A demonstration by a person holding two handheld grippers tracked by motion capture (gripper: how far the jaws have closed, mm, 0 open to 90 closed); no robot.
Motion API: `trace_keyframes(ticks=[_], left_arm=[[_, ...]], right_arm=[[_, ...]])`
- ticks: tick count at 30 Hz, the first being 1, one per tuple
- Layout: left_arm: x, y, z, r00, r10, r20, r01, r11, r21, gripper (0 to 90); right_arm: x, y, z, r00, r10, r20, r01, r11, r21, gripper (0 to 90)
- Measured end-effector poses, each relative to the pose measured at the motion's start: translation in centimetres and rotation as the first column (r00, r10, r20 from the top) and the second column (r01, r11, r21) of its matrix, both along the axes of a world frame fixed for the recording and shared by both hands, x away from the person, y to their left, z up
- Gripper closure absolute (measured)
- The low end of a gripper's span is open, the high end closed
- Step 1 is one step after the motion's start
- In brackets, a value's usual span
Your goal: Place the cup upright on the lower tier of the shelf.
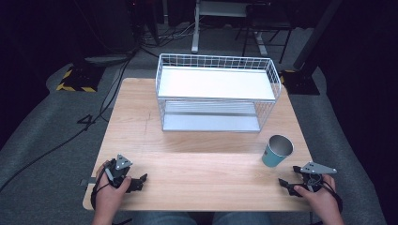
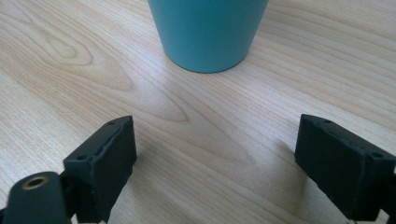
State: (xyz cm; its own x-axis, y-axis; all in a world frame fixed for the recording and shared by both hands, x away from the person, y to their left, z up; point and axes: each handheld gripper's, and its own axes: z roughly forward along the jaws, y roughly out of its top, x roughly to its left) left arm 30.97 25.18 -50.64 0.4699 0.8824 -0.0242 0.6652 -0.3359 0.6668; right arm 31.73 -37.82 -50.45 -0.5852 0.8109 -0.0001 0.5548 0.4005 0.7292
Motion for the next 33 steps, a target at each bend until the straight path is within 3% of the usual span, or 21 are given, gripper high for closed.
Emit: trace_keyframes(ticks=[14,17,20,25,28,33], left_arm=[[0.0,0.0,0.0,1.0,0.001,0.0,-0.001,1.0,0.0,0.2],[0.0,0.0,0.0,1.0,0.0,-0.001,0.0,1.0,0.0,0.2],[0.0,0.0,0.0,1.0,0.001,0.0,-0.001,1.0,0.0,0.2],[0.0,0.0,0.0,1.0,0.0,0.0,0.0,1.0,-0.001,0.2],[0.0,0.0,0.0,1.0,0.0,0.001,0.0,1.0,0.0,0.2],[0.0,0.0,0.0,1.0,0.0,0.0,0.0,1.0,0.0,0.2]], right_arm=[[-0.1,0.7,0.1,0.9993,-0.038,0.001,0.038,0.9993,0.006,16.3],[0.2,1.3,0.3,0.9999,-0.007,0.008,0.007,0.9993,0.036,16.2],[0.3,1.8,0.6,0.9997,-0.012,0.023,0.01,0.9981,0.061,16.1],[0.8,2.3,0.9,0.9986,-0.035,0.039,0.031,0.9942,0.103,16.1],[1.5,2.9,1.0,0.9965,-0.064,0.054,0.055,0.9861,0.157,16.1],[2.3,3.4,1.1,0.9928,-0.096,0.071,0.082,0.9813,0.174,16.2]])
